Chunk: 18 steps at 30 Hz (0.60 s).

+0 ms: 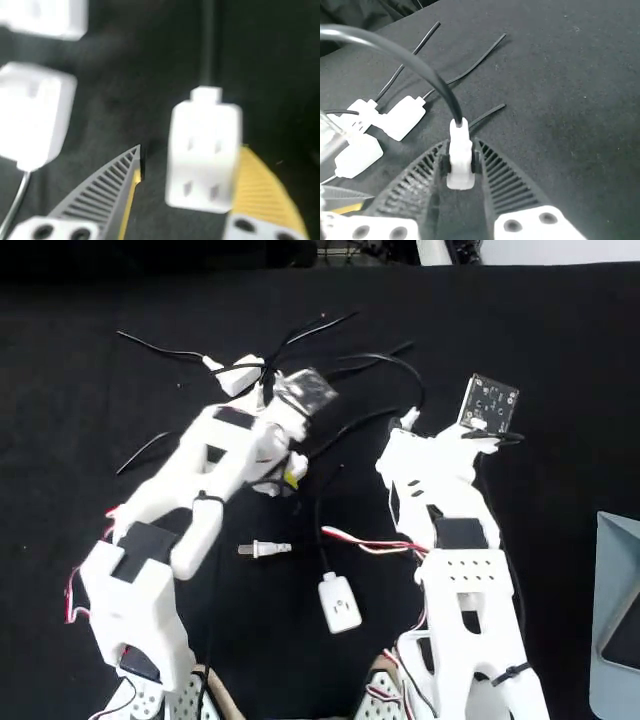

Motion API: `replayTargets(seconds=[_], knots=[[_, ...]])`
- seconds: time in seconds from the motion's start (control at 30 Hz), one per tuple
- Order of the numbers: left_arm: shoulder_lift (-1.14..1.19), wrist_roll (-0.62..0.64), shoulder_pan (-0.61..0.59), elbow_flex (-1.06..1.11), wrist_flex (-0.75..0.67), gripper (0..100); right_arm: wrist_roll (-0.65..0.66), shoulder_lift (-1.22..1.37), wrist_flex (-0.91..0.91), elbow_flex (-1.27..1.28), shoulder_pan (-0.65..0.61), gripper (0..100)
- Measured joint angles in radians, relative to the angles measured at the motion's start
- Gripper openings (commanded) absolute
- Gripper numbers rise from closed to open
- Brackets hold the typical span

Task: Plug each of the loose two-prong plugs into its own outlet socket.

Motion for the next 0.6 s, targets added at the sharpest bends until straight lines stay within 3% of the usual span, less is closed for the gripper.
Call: replayTargets(seconds=[0.3,0.6], knots=[[-0.173,0.020,-0.051,-0.009,0.209,35,0.000,0.000,0.000,0.000,0.000,1.2],[-0.483,0.276,-0.264,0.137,0.259,33,0.130,0.000,-0.038,0.000,-0.137,1.2]])
